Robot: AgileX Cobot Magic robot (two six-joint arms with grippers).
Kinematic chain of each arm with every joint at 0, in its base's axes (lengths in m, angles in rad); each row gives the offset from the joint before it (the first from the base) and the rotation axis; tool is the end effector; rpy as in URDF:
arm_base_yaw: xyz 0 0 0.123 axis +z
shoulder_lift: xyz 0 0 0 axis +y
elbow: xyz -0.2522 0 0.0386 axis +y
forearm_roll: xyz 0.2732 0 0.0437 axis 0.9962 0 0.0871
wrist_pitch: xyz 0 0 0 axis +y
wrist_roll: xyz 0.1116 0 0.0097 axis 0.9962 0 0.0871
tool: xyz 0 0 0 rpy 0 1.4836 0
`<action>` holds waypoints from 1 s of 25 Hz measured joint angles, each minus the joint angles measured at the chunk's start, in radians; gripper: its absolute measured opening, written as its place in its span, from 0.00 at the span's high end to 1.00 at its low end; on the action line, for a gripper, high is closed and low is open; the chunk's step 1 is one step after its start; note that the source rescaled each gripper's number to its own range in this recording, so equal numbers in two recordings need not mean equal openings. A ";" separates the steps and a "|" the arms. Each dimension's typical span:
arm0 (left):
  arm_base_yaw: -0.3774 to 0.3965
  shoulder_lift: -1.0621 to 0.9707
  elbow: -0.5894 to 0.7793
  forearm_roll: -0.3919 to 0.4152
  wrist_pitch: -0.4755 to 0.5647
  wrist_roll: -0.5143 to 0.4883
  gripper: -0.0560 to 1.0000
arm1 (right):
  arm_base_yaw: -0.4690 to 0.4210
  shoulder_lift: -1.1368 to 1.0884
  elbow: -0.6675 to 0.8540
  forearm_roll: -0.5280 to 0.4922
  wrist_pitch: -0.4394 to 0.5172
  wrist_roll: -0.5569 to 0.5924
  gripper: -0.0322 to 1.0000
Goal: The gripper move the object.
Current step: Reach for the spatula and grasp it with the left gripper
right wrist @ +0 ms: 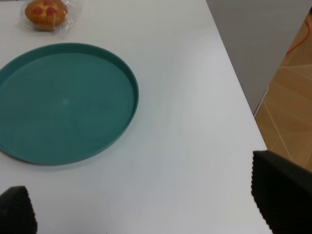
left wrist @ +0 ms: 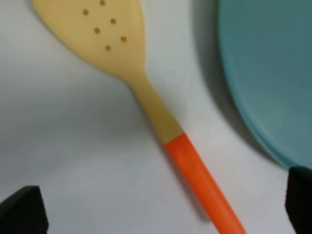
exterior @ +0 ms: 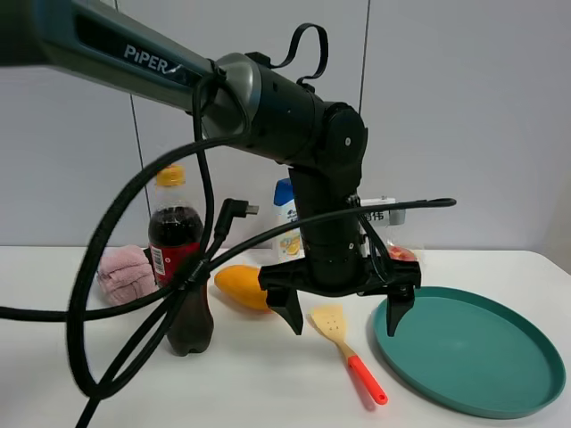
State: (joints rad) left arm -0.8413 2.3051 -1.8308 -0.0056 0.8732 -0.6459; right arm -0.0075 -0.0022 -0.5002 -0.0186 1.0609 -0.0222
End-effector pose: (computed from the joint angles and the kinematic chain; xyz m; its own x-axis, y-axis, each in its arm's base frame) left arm 0.3294 -0.3692 0.0918 -0.9568 0.1628 -0.2409 0.2106 0.9593 -0.1880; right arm 0.0659 -0.0023 0.2800 -0.4544 -0.0279 -0.8903 0.0078 0.9993 -0.0352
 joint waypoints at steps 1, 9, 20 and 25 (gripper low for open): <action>0.000 0.009 0.000 0.000 0.002 -0.002 0.00 | 0.000 0.000 0.000 0.000 0.000 0.000 0.00; 0.000 0.056 0.000 0.000 0.001 -0.002 0.00 | 0.000 0.000 0.000 0.000 0.000 0.000 0.00; -0.005 0.100 0.000 0.006 0.038 -0.002 0.00 | 0.000 0.000 0.000 0.000 0.000 0.000 0.00; -0.010 0.109 -0.001 0.006 0.055 -0.002 0.00 | 0.000 0.000 0.000 0.000 0.000 0.000 0.00</action>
State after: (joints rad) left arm -0.8512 2.4141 -1.8316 0.0000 0.9285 -0.6477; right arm -0.0075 -0.0022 -0.5002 -0.0186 1.0609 -0.0222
